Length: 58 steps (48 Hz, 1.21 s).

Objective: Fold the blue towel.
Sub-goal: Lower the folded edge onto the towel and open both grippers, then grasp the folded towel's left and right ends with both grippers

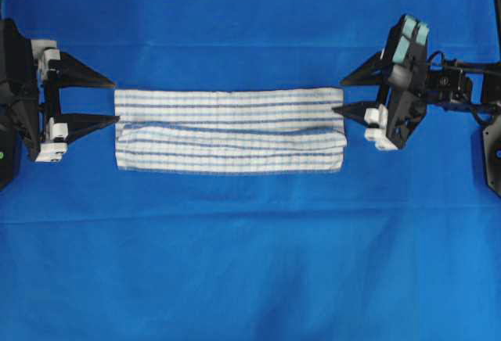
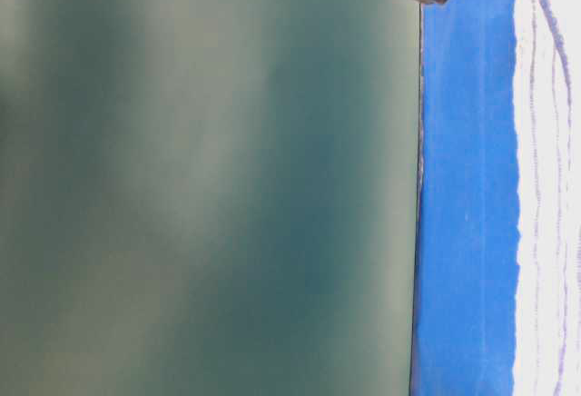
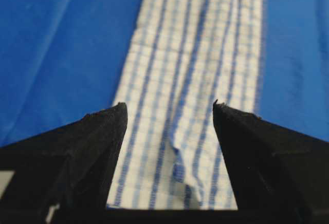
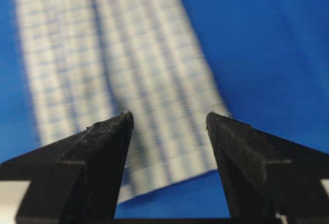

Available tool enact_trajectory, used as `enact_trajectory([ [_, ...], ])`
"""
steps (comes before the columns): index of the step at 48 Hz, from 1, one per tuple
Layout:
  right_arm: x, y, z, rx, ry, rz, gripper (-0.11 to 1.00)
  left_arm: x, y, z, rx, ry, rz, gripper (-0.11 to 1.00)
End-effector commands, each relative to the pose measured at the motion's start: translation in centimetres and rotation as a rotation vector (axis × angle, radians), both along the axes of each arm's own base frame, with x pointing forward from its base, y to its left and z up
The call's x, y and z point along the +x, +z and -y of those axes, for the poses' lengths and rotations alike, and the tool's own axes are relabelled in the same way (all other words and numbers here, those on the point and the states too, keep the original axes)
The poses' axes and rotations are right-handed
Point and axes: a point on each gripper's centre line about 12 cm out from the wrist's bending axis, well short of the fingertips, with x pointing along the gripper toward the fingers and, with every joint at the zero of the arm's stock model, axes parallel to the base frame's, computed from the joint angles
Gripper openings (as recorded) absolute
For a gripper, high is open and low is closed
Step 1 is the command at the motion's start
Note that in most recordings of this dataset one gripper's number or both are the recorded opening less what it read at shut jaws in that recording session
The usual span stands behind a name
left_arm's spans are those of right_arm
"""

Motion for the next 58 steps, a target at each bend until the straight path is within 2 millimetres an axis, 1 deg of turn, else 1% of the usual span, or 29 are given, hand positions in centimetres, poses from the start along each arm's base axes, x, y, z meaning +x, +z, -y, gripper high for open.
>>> enact_trajectory([
  [1,0.2,1.0,0.9,-0.022,-0.017,0.029,0.62,0.2,0.4,-0.2,0.005,0.006,0.010,0.61],
  [7,0.1,0.8,1.6,-0.025,-0.039,0.023,0.62,0.4,0.0,-0.5,0.003,0.019,-0.002,0.61],
  [13,0.0,-0.3,2.3,-0.017,-0.060,-0.008,0.62,0.7,-0.9,-1.2,0.000,0.045,-0.025,0.61],
  [20,0.6,-2.0,3.1,-0.003,-0.077,-0.051,0.62,1.4,-3.1,-2.4,-0.016,0.092,-0.089,0.61],
  [24,1.0,-3.4,3.5,0.007,-0.085,-0.084,0.62,1.7,-4.8,-3.1,-0.031,0.116,-0.151,0.61],
  [30,1.6,-5.3,4.1,0.020,-0.097,-0.119,0.62,2.0,-6.9,-3.9,-0.052,0.144,-0.224,0.61],
  [37,1.9,-6.9,4.5,0.033,-0.107,-0.149,0.62,2.6,-8.4,-4.3,-0.069,0.152,-0.285,0.61],
  [40,2.0,-7.2,4.6,0.036,-0.108,-0.158,0.62,2.7,-8.6,-4.5,-0.073,0.156,-0.294,0.61],
  [51,1.8,-7.3,4.6,0.042,-0.113,-0.165,0.62,2.5,-8.7,-4.8,-0.081,0.175,-0.301,0.61],
  [58,1.7,-7.4,4.4,0.044,-0.109,-0.178,0.61,2.3,-9.0,-4.7,-0.103,0.182,-0.330,0.52],
])
